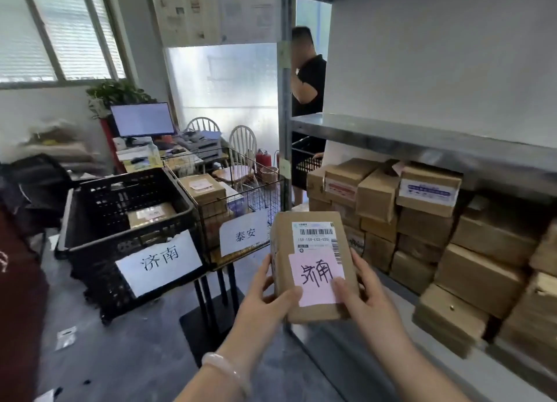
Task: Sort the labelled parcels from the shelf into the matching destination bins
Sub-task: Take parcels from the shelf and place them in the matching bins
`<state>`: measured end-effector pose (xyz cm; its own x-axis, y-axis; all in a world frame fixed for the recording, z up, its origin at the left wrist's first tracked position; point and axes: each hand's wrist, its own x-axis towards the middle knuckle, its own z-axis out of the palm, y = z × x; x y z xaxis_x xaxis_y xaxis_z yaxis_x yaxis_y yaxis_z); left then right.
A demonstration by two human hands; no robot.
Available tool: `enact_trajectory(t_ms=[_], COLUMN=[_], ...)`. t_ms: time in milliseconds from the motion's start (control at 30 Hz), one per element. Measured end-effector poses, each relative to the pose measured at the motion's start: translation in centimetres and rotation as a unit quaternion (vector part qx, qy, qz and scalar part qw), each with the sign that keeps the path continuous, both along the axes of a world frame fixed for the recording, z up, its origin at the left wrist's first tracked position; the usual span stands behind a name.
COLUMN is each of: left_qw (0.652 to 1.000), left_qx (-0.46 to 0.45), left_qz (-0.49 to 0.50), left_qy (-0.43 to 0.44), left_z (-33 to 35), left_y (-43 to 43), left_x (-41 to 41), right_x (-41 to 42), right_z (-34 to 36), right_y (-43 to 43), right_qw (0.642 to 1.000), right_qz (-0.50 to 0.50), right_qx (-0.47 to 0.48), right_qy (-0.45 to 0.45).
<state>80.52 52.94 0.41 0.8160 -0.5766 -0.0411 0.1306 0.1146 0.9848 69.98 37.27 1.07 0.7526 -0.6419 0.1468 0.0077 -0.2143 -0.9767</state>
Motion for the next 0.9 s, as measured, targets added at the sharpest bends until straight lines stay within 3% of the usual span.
enact_trajectory(t_ms=[400, 600, 900], left_qw=[0.983, 0.966, 0.935], left_qx=[-0.051, -0.054, -0.059], left_qz=[0.174, 0.254, 0.348], left_qy=[0.02, 0.014, 0.029], left_z=[1.5, 2.2, 1.8], left_y=[-2.3, 1.6, 8.8], left_x=[13.7, 19.5, 33.7], right_x=[17.7, 24.8, 36.5], right_z=[2.5, 1.6, 1.5], right_y=[-5.7, -4.5, -1.2], right_qw=[0.985, 0.964, 0.93], right_qz=[0.171, 0.266, 0.337], right_qx=[-0.022, -0.023, -0.135], right_qy=[-0.01, 0.011, 0.054])
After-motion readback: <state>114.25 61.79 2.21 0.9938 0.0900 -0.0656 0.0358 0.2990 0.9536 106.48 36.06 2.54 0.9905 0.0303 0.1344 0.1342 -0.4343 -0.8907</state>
